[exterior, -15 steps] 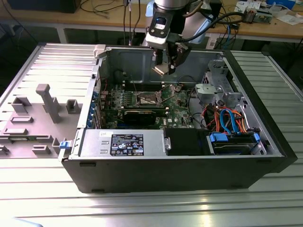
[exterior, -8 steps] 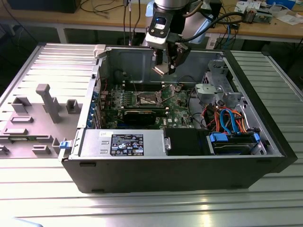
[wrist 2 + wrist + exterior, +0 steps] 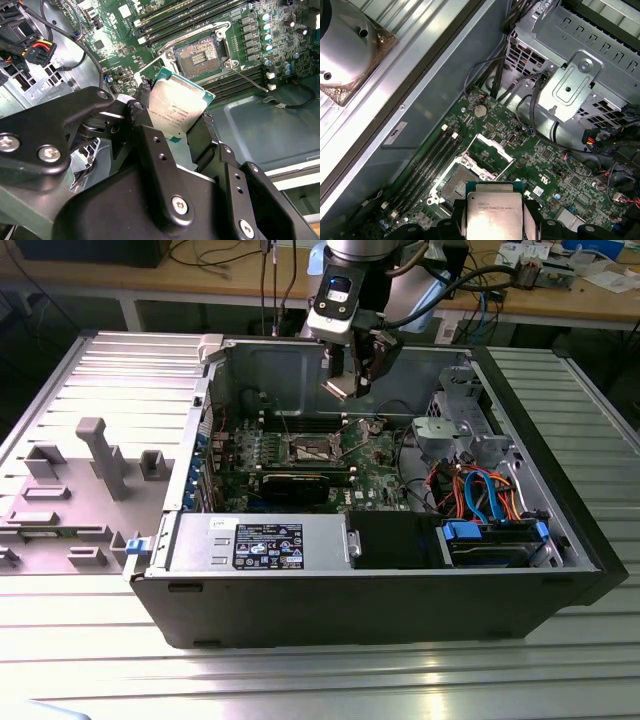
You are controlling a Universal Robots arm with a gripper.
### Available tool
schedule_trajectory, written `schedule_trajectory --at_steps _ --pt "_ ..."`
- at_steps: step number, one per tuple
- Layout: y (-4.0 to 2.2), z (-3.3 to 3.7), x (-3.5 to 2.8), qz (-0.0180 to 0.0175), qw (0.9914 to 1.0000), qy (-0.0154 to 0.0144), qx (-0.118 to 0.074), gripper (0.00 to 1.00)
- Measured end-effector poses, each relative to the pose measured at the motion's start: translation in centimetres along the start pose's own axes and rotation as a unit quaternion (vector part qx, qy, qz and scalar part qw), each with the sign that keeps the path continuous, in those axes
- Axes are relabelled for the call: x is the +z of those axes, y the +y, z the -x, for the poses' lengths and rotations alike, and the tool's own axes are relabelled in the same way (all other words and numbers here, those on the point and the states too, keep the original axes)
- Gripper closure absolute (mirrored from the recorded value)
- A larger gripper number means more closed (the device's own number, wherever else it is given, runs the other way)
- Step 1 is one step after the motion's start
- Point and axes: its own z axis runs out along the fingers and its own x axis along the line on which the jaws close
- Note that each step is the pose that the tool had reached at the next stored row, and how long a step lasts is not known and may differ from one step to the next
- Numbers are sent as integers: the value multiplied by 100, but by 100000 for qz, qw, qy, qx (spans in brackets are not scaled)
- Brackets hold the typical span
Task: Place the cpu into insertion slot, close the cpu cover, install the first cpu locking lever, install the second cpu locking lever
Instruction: 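Place the cpu into insertion slot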
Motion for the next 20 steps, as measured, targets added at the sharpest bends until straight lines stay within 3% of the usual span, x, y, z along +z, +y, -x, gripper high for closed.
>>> schedule_trajectory --at_steps 5,20 --pt "-1 0 19 -19 99962 -194 2745 46" --pt "-22 -14 31 -137 99954 -125 3025 46"
